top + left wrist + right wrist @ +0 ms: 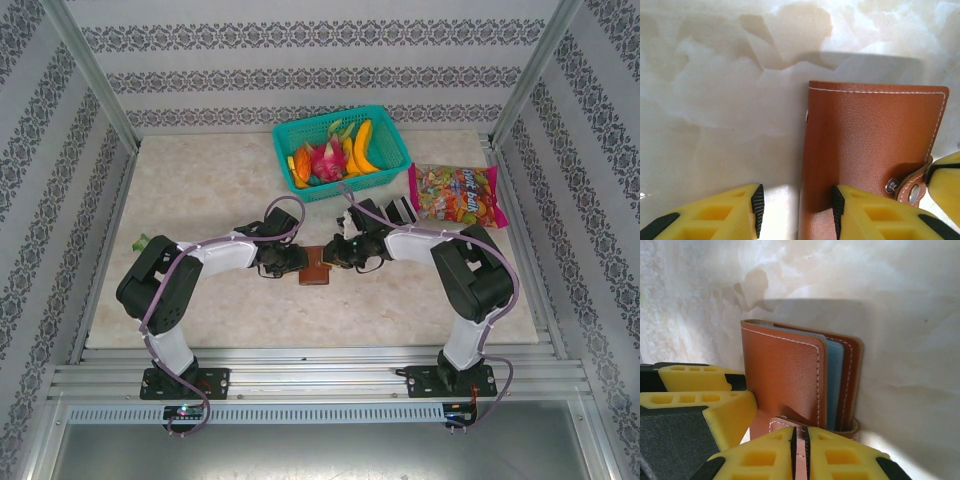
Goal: Put the credit cards into the card holder
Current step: Close the button on the card holder.
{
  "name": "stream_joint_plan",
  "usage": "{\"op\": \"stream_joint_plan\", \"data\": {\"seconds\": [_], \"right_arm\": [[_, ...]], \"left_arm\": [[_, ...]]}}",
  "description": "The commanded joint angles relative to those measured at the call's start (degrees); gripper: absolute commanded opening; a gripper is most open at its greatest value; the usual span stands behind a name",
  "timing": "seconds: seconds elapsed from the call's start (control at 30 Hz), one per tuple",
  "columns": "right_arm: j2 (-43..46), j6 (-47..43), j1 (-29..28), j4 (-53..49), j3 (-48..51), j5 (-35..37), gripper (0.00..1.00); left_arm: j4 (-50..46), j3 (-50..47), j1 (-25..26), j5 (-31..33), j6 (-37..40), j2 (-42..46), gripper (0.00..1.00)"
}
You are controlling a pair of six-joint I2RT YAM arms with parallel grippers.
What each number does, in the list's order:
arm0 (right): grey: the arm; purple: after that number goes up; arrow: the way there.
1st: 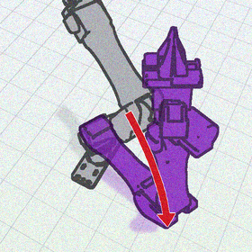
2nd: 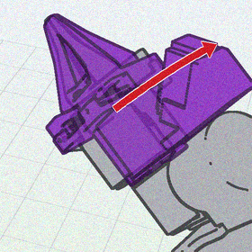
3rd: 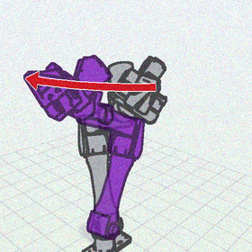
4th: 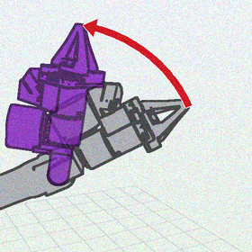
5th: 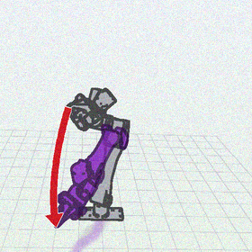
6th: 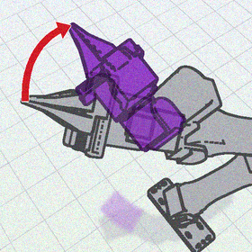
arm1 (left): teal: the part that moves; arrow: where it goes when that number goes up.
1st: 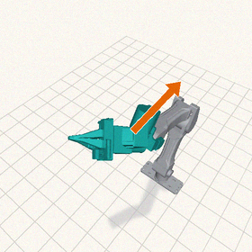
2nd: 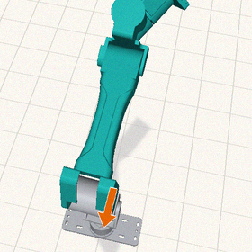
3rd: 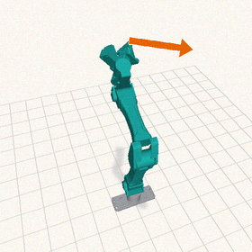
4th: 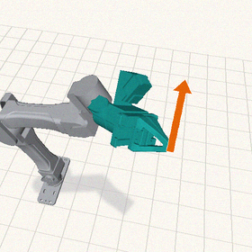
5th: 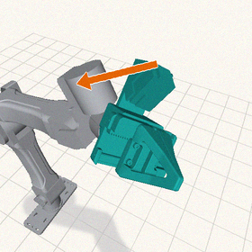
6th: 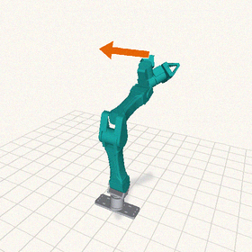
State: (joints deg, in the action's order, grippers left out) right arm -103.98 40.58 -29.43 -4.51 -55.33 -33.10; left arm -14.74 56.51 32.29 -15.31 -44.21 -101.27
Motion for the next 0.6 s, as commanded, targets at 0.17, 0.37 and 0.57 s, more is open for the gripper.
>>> {"op": "stream_joint_plan", "data": {"seconds": [0.17,0.37,0.57], "right_arm": [[-1.57,-0.85,-1.04,-0.98,-2.22,-0.46,0.15],[-1.64,-0.83,-1.4,-1.5,-2.41,-0.38,0.16],[-2.37,-0.42,-1.88,-1.39,-2.6,1.99,0.15]], "left_arm": [[1.6,-1.23,1.9,-0.97,-0.99,-2.69,0.44],[1.65,-1.29,2.06,-1.37,-0.9,-2.62,0.44],[2.1,-2.09,2.41,-3.72,0.73,-1.27,0.47]]}}
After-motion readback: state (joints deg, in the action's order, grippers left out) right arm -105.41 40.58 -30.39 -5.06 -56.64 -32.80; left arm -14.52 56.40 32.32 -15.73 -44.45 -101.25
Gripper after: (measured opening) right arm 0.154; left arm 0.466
